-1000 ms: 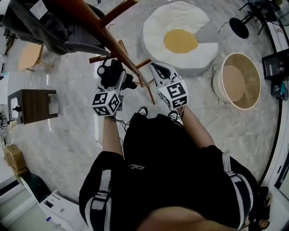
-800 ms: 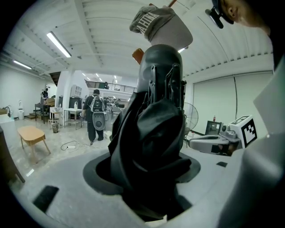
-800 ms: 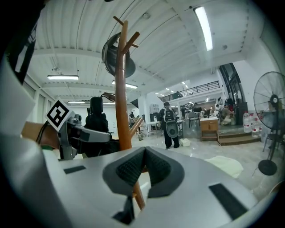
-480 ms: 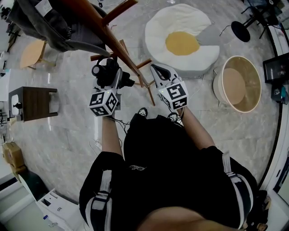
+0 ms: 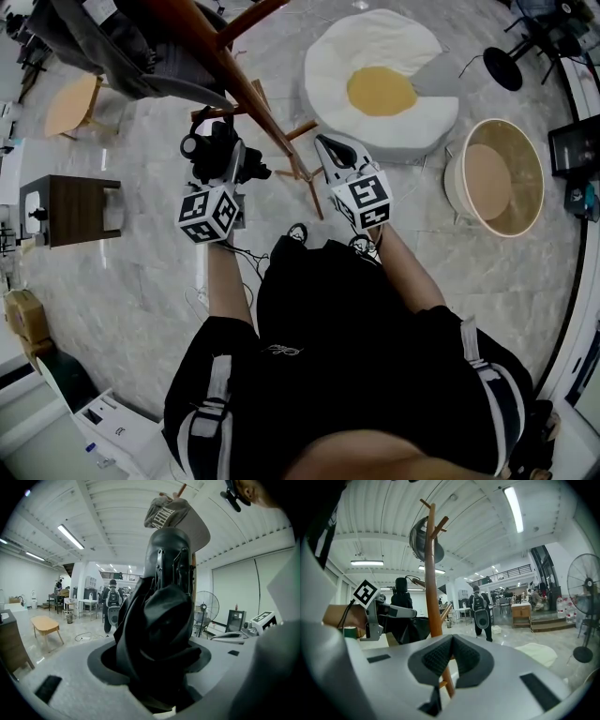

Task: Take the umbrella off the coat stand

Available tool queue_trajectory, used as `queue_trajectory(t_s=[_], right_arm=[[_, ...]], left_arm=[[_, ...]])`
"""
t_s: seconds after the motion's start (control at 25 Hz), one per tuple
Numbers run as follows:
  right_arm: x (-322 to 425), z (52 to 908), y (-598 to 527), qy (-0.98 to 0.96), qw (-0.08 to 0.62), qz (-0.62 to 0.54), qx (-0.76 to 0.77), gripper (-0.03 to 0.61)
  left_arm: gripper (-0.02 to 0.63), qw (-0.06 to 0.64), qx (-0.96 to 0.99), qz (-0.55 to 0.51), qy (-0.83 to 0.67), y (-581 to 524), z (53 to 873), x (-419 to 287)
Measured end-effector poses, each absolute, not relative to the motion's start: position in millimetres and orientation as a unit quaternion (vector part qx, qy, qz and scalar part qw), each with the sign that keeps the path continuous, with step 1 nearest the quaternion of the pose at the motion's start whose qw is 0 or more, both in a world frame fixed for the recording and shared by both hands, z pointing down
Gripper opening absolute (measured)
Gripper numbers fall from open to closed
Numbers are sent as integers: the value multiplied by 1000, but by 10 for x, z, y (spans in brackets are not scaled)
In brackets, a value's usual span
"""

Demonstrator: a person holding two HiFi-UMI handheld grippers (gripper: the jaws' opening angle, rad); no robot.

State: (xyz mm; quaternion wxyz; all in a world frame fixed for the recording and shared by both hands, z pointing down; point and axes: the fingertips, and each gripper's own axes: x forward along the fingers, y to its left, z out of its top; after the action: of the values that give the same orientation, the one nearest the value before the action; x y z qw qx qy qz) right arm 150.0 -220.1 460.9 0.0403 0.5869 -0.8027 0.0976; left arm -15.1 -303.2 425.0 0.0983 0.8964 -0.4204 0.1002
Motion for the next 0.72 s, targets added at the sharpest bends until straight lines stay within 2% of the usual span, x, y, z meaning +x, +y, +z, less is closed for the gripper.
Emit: queue_trajectory(t_s=[0.24, 0.56, 0.72], right_arm=[[1401, 4611, -2235, -798, 17, 112, 592, 5], [1366, 4737, -2333, -772, 41, 120, 623, 5], [1421, 4731, -2363, -758, 47, 117, 639, 5]], left_arm=[[287, 99, 895, 111, -421, -3036, 4254, -272], [285, 118, 902, 98, -403, -3148, 4309, -444], [285, 100, 908, 98, -395, -3183, 4285, -485]])
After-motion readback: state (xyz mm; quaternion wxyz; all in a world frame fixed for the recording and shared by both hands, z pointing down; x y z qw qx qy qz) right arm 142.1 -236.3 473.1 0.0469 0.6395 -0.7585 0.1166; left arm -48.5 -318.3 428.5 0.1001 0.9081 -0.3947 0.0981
